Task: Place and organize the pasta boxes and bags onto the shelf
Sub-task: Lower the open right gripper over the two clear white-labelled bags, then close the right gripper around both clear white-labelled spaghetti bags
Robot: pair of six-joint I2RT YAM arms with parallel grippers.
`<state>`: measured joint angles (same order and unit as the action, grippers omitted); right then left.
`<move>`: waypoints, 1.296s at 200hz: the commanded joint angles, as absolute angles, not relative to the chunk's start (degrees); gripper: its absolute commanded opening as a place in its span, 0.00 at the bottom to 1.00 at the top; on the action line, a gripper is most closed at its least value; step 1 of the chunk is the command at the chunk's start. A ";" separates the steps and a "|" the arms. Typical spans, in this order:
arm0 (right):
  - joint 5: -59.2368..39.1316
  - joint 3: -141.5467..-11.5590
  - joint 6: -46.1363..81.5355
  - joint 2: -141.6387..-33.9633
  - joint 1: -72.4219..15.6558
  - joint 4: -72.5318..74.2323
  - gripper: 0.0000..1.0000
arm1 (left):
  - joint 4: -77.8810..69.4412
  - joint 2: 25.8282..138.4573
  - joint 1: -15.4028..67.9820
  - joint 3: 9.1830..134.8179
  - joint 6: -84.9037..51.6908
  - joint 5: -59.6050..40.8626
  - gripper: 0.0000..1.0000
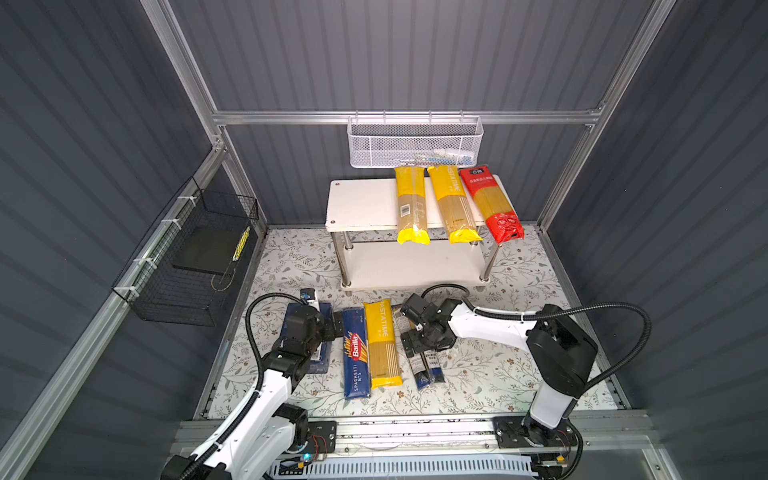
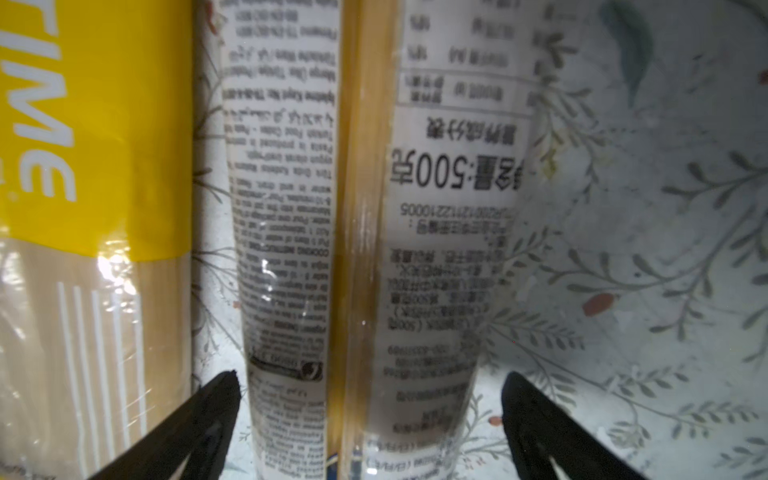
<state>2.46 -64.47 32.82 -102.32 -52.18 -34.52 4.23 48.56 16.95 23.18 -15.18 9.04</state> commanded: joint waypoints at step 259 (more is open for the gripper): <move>4.75 -64.36 38.03 -108.00 -55.55 -34.75 0.94 | 3.95 48.98 17.17 23.64 -14.24 9.71 0.99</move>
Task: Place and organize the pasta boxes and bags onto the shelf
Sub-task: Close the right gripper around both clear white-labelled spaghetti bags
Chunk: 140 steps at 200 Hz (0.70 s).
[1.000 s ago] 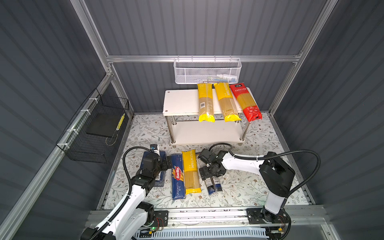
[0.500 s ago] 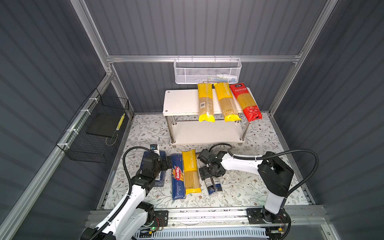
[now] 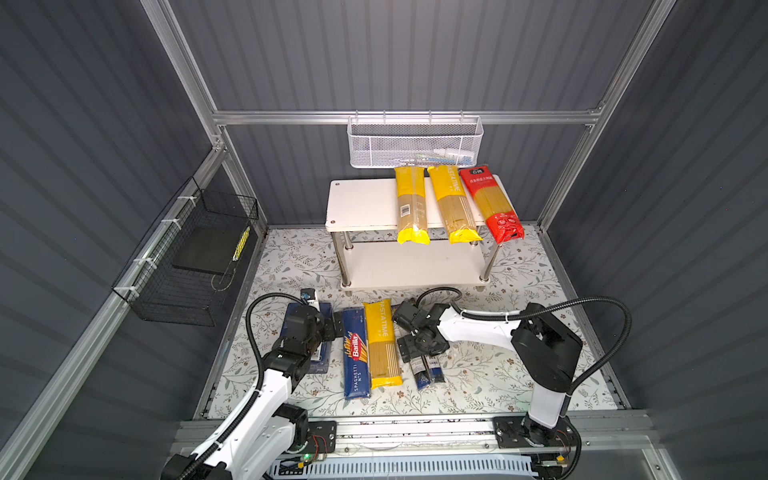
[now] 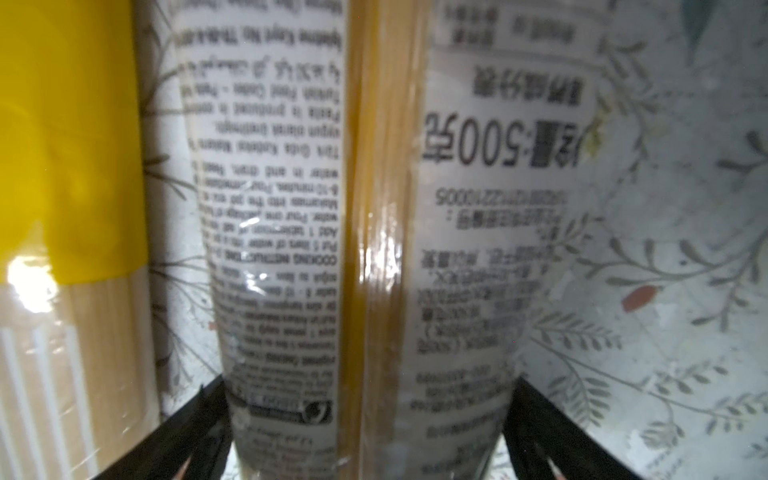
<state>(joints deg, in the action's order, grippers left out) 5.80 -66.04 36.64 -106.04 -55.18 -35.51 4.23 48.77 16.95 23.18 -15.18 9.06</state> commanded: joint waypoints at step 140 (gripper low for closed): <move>6.16 -63.03 39.11 -106.69 -55.54 -33.06 0.64 | 4.04 49.23 17.18 23.73 -14.32 9.84 0.99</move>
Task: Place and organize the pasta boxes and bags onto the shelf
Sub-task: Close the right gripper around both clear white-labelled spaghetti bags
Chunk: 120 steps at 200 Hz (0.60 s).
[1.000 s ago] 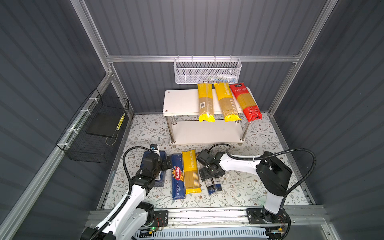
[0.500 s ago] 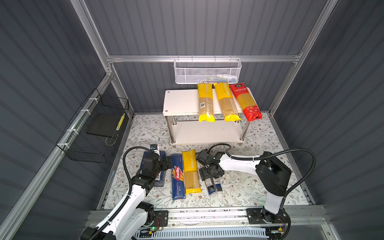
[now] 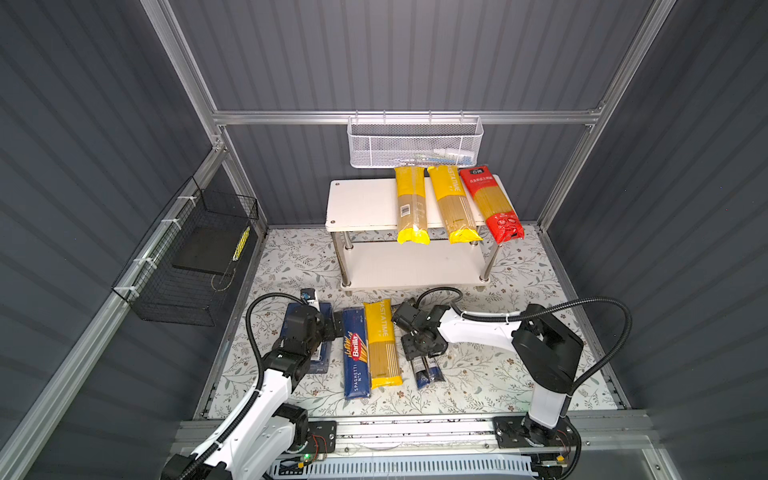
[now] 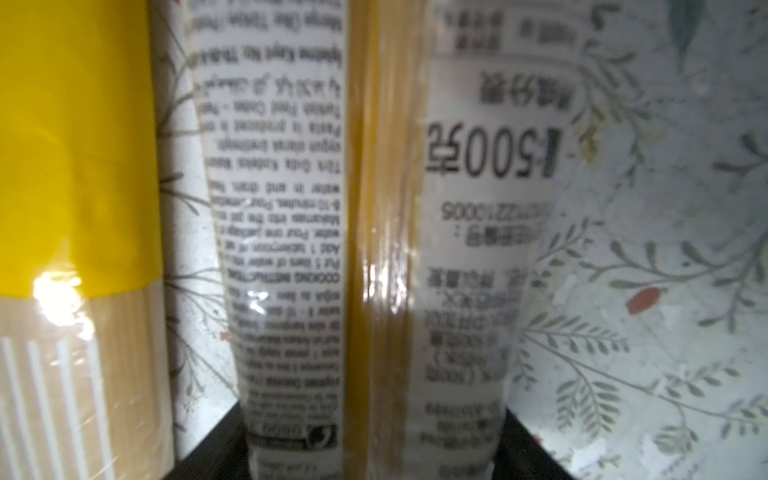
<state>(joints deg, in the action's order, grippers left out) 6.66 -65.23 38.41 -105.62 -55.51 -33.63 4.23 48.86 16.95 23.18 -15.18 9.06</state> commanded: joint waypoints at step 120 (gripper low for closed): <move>3.40 -58.20 40.67 -99.99 -55.54 -25.95 0.41 | 4.12 49.22 17.12 23.71 -14.50 10.05 0.99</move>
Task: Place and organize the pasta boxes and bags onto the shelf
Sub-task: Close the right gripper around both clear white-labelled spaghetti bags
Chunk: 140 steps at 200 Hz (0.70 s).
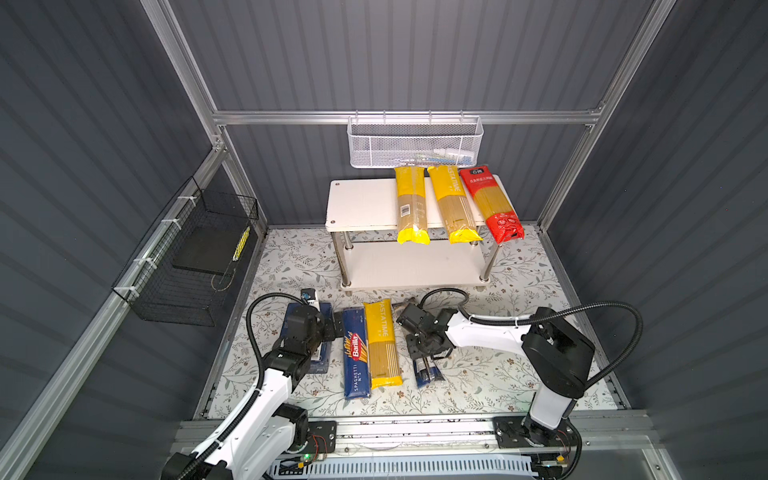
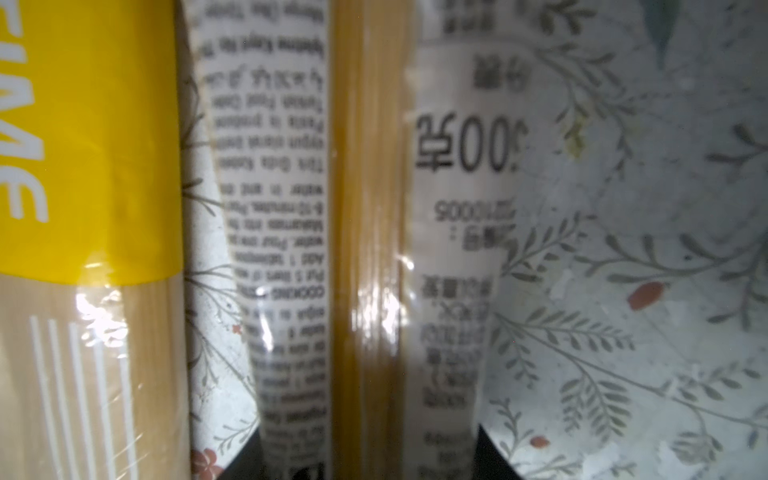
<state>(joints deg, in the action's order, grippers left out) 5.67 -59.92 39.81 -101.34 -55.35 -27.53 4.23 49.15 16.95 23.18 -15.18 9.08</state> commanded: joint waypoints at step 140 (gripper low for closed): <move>-0.09 -56.36 42.23 -88.47 -55.15 -19.08 0.27 | 4.31 48.17 17.22 23.38 -14.70 10.71 0.99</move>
